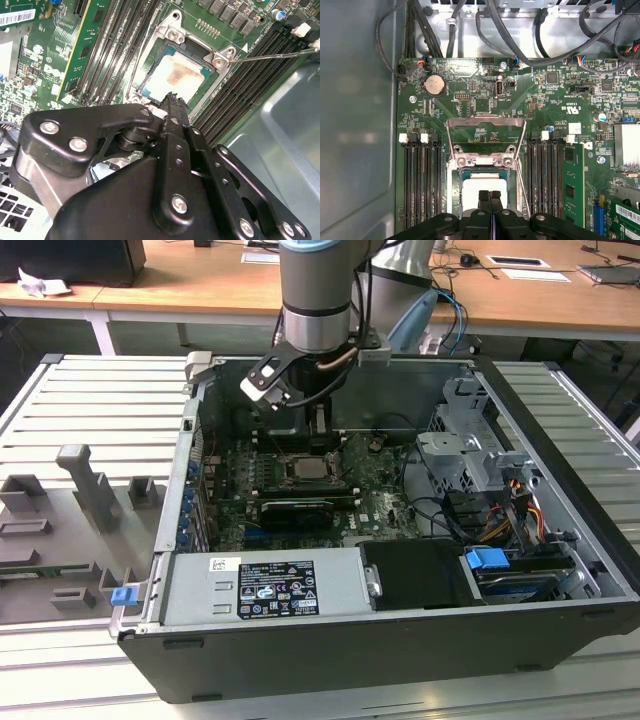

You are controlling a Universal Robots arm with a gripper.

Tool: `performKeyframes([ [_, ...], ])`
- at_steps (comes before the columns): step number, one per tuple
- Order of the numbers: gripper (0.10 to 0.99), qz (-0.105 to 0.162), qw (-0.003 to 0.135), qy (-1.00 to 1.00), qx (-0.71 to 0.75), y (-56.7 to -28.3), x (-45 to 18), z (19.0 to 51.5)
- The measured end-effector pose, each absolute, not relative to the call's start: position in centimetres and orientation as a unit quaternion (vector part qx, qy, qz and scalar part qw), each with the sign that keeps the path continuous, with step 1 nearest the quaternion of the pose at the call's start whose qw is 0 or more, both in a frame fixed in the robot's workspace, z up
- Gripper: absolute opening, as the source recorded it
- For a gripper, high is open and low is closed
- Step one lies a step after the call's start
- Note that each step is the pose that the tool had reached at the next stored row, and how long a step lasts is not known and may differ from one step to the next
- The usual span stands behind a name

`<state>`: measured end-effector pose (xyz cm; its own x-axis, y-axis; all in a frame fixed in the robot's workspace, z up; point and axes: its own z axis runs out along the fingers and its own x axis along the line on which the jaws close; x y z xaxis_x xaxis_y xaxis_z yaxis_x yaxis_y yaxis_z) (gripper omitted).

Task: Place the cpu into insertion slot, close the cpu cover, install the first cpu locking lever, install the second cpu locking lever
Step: 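Close the cpu cover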

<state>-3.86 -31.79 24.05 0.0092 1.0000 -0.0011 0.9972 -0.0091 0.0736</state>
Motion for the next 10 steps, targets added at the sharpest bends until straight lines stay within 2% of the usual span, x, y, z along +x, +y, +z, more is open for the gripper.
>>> performKeyframes([
  [10, 0.106, 0.025, 0.027, 0.703, 0.710, -31.77, -3.86, 24.25],
])
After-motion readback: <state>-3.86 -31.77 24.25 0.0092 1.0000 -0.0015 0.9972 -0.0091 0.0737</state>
